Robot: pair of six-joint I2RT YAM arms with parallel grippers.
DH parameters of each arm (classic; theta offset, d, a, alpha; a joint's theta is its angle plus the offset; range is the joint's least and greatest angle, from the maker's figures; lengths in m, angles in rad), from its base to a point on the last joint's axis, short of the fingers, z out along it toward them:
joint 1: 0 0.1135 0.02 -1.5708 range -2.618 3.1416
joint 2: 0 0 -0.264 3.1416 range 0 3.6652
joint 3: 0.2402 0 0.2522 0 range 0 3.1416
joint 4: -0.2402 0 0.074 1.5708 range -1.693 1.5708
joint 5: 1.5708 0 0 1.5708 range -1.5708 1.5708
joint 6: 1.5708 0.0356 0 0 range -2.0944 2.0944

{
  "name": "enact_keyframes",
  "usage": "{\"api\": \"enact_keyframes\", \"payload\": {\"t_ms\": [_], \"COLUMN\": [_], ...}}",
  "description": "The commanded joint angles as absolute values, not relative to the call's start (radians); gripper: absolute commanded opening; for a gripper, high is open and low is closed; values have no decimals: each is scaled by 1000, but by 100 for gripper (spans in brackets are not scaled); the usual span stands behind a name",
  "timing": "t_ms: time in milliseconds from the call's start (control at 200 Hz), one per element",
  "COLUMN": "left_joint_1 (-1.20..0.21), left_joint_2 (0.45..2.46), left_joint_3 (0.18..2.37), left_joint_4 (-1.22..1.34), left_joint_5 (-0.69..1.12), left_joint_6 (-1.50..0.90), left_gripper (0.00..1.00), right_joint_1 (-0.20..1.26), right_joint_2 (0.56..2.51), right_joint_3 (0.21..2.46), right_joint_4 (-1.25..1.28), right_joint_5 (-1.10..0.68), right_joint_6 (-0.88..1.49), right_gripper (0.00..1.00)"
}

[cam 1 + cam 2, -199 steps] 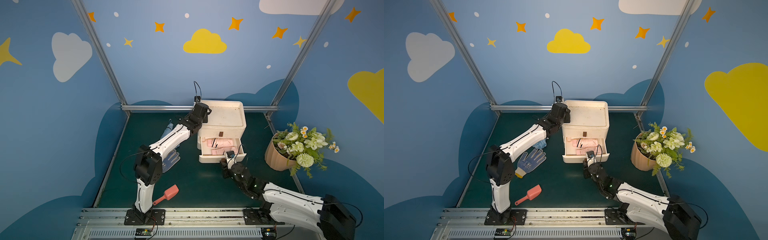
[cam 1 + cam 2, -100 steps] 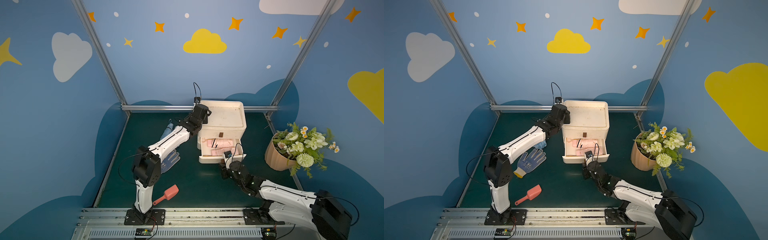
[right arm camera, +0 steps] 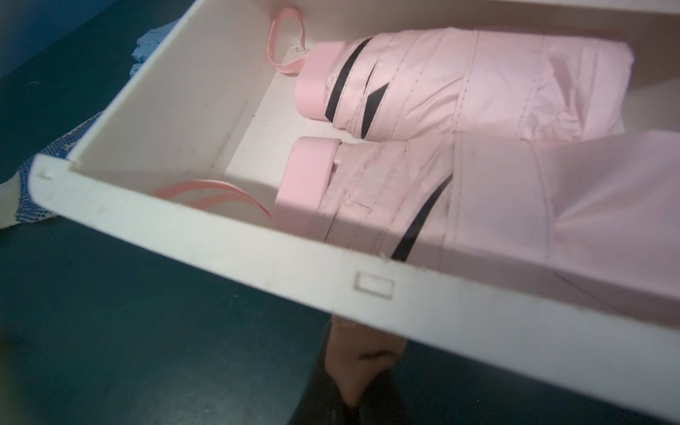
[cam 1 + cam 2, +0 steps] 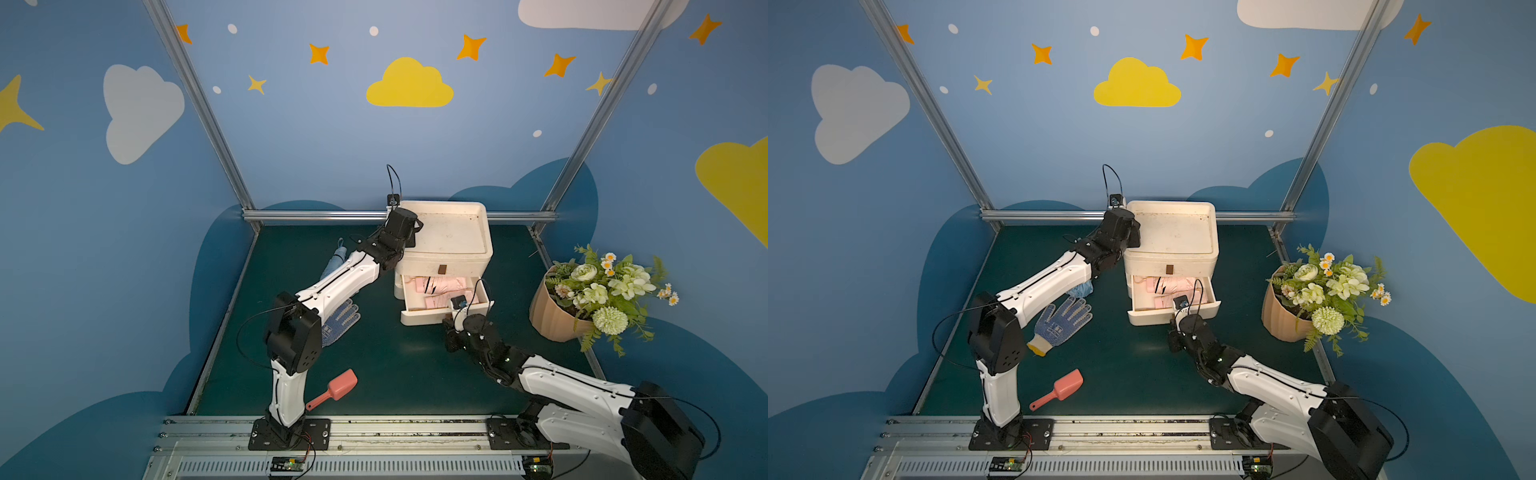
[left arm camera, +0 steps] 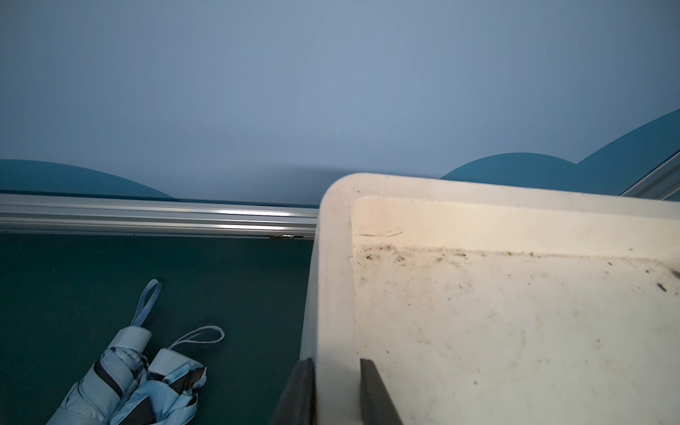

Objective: Place the umbrella in the drawer by color
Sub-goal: Close the drawer in the storage box.

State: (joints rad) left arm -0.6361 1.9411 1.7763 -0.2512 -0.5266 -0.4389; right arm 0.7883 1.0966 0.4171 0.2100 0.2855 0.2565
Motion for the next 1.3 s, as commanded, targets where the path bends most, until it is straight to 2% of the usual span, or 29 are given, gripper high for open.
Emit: {"api": "enact_keyframes", "payload": {"t_ms": [0, 476, 961, 1076, 1296], "left_joint_1": [-679, -678, -678, -678, -672], "left_joint_2": [1921, 1904, 1882, 1882, 1881], "left_joint_3": [1803, 1825, 1770, 1770, 1765], "left_joint_4": [-446, -524, -522, -522, -522], "left_joint_5": [-443, -381, -370, -364, -385], "left_joint_6": [-548, -709, -714, -712, -712], "left_gripper": [3, 5, 5, 5, 5], "right_joint_1": [747, 714, 659, 646, 613], "right_joint_2": [1093, 1311, 1531, 1552, 1542], "right_joint_3": [522, 663, 710, 712, 686], "right_joint_4": [388, 493, 823, 842, 841], "right_joint_5": [336, 287, 164, 161, 121], "right_joint_6": [230, 169, 91, 76, 58], "right_gripper": [0, 0, 0, 6, 27]}}
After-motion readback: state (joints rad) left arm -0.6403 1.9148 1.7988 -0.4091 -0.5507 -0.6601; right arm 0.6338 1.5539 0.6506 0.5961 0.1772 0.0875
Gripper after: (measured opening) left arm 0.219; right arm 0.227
